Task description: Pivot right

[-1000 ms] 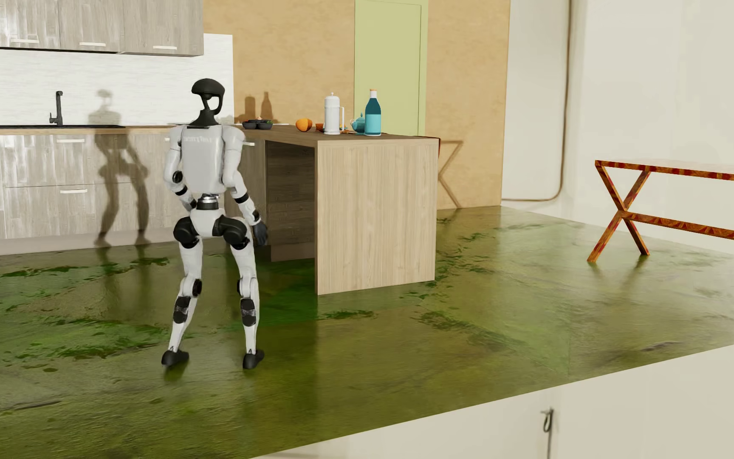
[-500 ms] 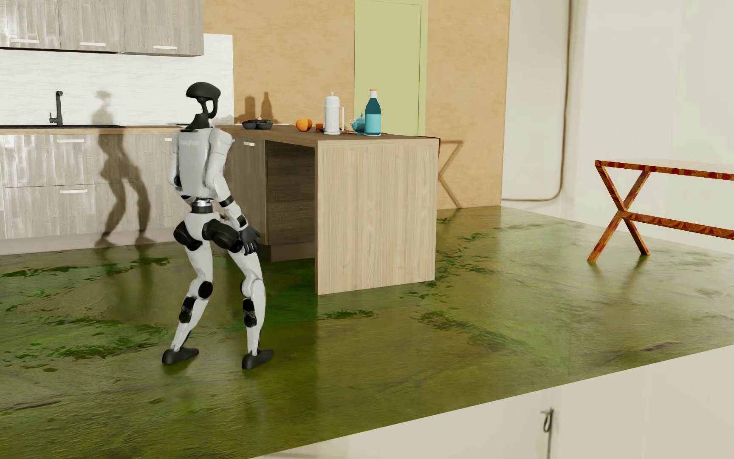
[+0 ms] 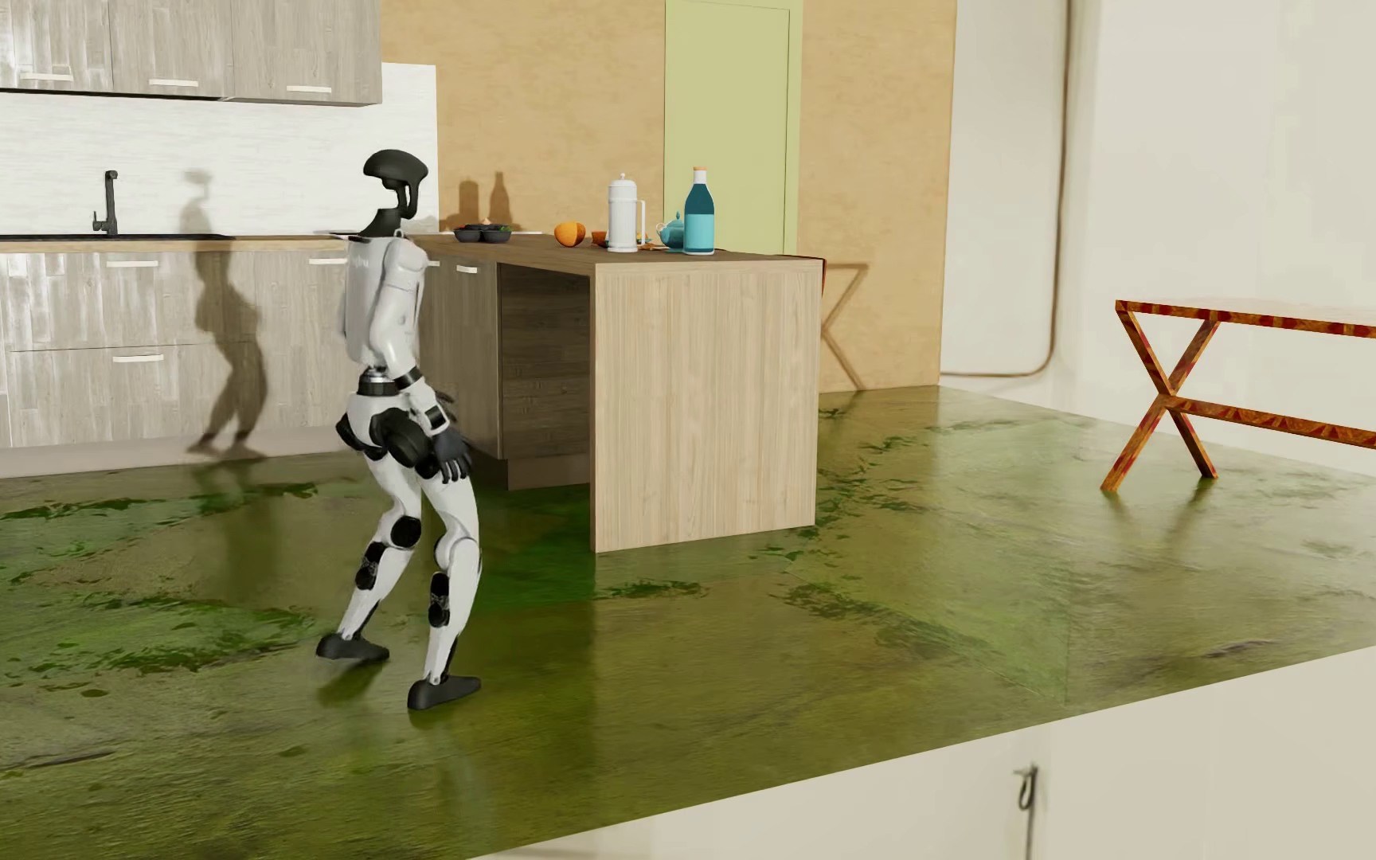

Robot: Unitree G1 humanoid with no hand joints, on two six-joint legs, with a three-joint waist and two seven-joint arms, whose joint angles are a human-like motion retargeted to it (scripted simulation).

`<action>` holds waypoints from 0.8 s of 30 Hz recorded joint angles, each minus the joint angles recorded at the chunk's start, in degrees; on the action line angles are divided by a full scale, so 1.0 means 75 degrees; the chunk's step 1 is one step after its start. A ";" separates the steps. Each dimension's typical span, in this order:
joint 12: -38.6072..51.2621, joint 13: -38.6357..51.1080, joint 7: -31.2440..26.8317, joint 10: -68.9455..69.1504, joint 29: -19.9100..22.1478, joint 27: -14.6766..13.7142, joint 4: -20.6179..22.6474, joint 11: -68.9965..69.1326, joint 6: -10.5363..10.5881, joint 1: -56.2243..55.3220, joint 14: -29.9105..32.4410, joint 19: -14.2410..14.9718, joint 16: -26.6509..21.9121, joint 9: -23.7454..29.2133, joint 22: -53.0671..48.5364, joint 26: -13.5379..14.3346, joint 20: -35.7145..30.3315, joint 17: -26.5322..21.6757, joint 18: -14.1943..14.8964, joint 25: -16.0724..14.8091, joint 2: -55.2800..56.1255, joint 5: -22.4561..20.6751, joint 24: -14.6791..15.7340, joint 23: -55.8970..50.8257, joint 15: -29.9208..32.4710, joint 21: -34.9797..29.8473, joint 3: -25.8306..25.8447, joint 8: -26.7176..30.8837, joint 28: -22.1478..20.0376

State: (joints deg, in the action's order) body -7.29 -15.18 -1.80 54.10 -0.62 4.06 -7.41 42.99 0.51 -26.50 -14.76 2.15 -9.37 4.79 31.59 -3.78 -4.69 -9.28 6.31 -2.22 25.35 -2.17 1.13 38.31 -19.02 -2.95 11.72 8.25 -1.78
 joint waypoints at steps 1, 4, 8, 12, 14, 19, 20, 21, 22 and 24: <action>-0.0082 -0.0018 -0.0122 -0.0436 0.0102 0.0033 0.0114 -0.0265 0.0094 0.0054 -0.0266 0.0021 0.0000 -0.0108 0.0147 0.0201 0.0148 0.0024 -0.0147 0.0041 -0.0061 -0.0061 -0.0062 0.0005 0.0155 0.0143 0.0113 0.0063 0.0107; -0.0242 0.0238 -0.0017 -0.1700 0.0058 0.0054 -0.0065 -0.0376 0.0117 0.0497 -0.0780 0.0081 -0.0307 -0.0358 0.0245 0.0363 0.0246 0.0003 0.0517 -0.0012 0.0071 0.0083 -0.0141 0.0069 0.0345 0.0012 0.0337 -0.0293 0.0338; -0.0388 0.0277 0.0293 -0.1742 -0.0424 0.0272 -0.0236 -0.0462 -0.0206 0.0684 -0.0804 0.0112 -0.0008 -0.0519 0.0000 0.0072 -0.0069 0.0149 0.0071 -0.0199 0.0069 0.0149 0.0066 -0.0010 0.0510 -0.0006 0.0311 -0.0385 0.0667; -0.0484 -0.0083 0.0563 -0.1705 -0.0244 0.0421 -0.0493 -0.0819 -0.0181 0.0698 -0.0850 0.0143 -0.0142 -0.0507 -0.0036 -0.0058 -0.0021 0.0077 0.0060 -0.0100 0.0130 0.0157 0.0031 0.0020 0.0813 0.0086 0.0690 -0.0488 0.0886; -0.0472 -0.0105 0.0629 -0.1996 -0.0084 0.0734 -0.0485 -0.1119 -0.0125 0.0838 -0.0775 0.0158 -0.0227 -0.0577 0.0282 0.0110 -0.0023 0.0102 0.0011 -0.0060 0.0134 0.0215 -0.0105 -0.0126 0.0678 0.0203 0.0976 -0.0583 0.0981; -0.0433 0.0159 0.0665 -0.0905 0.0024 0.0887 -0.0497 -0.0792 -0.0387 0.0740 -0.0820 0.0271 -0.0103 -0.0371 -0.0249 0.0375 0.0016 0.0093 0.0105 0.0078 0.0175 0.0492 -0.0424 -0.0158 0.1054 -0.0065 0.0288 -0.0654 0.0848; -0.0296 0.0032 0.0460 0.0072 0.0023 0.0624 -0.0411 -0.0792 -0.0401 0.0355 -0.0181 0.0309 -0.0013 -0.0216 -0.0222 0.0167 -0.0097 0.0159 0.0163 -0.0041 0.0115 0.0429 -0.0408 0.0008 0.1110 -0.0098 0.0064 -0.0426 0.0772; -0.0177 -0.0148 0.0090 0.0042 0.0013 0.0261 -0.0178 -0.0832 -0.0256 0.0166 -0.0092 0.0321 -0.0012 -0.0296 -0.0044 -0.0062 -0.0077 0.0115 0.0146 -0.0293 0.0203 0.0357 -0.0371 0.0081 0.1108 -0.0071 0.0034 -0.0268 0.0788; -0.0193 -0.0314 -0.0153 -0.0998 -0.0010 -0.0065 -0.0004 -0.0847 -0.0010 0.0361 -0.0665 0.0273 -0.0152 -0.0402 0.0059 -0.0191 0.0081 0.0079 0.0082 -0.0546 0.0310 0.0225 -0.0329 -0.0013 0.1047 0.0105 0.0150 -0.0180 0.0868; -0.0419 -0.0238 0.0149 -0.1734 0.0342 -0.0283 -0.0119 -0.0839 0.0151 0.0715 -0.0828 -0.0203 -0.0348 -0.0514 0.0367 -0.0136 0.0142 0.0197 -0.0047 -0.0588 0.0371 0.0263 -0.0297 -0.0169 0.0597 0.0073 0.0744 -0.0277 0.0870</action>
State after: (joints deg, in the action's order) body -10.43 -16.97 -0.69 41.09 1.95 1.94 -8.30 36.70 1.64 -21.14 -20.98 0.63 -11.99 0.94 34.34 -4.80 -3.62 -7.80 5.96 -6.63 28.13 -0.20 -1.10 37.04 -14.54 -2.40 17.31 6.17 4.74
